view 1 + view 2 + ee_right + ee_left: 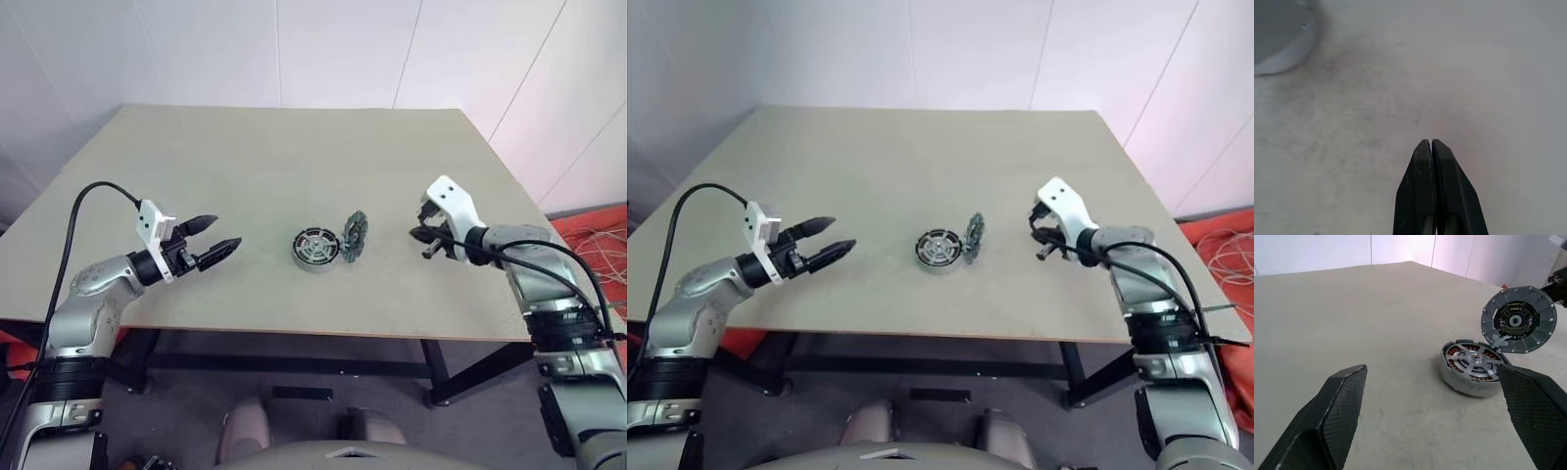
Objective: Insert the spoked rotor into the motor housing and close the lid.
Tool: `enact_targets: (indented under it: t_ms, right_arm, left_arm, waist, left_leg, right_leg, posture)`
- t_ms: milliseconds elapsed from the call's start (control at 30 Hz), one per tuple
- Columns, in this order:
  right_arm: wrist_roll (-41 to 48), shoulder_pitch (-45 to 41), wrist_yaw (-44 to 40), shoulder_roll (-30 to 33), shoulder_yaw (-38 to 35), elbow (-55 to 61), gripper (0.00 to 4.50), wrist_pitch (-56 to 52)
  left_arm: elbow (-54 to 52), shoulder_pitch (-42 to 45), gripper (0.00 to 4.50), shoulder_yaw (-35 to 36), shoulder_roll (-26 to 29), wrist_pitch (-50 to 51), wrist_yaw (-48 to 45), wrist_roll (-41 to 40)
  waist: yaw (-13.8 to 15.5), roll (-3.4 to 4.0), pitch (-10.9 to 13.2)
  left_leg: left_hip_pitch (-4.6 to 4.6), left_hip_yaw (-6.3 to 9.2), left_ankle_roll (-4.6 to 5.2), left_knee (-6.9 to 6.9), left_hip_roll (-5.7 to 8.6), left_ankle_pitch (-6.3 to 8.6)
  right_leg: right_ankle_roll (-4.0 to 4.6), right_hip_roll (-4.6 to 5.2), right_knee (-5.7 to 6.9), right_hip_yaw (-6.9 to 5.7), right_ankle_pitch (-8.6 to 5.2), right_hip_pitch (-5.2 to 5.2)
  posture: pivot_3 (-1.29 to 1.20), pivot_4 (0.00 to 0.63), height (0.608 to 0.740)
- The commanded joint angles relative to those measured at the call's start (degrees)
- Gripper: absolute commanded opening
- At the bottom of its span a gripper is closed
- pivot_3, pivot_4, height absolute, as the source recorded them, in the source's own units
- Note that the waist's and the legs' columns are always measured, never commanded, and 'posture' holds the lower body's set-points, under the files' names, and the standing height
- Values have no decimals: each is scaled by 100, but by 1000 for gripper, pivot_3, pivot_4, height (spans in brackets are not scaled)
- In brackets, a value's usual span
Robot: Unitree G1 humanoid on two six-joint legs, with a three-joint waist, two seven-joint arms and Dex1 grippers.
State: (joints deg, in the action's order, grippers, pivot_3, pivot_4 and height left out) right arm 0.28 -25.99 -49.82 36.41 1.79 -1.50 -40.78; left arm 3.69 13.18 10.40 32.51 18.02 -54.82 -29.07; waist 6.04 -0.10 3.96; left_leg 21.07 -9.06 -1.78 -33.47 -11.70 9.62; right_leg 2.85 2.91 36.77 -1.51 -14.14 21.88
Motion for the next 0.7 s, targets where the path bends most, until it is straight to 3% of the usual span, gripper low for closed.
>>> enact_targets:
  t_ms: [33,700]
  right_arm:
    - [280,-89,92,-71,-30,658,28,-375]
    - [735,-800,329,-944,956,1003,28,-695]
  left_arm:
    - [-43,202,4500,-61,38,-113,-38,76]
    - [-13,367,4500,-147,48,154,-117,72]
  waist:
    - [0,0,0]
    - [-12,1,-1]
  left_leg:
    - [-1,0,0,0,0,0]
    - [-2,25,-14,8,1,-8]
  right_leg:
    - [0,0,0,0,0,0]
    - [0,1,0,1,0,2]
  posture:
    - [0,0,740]
    - [0,0,740]
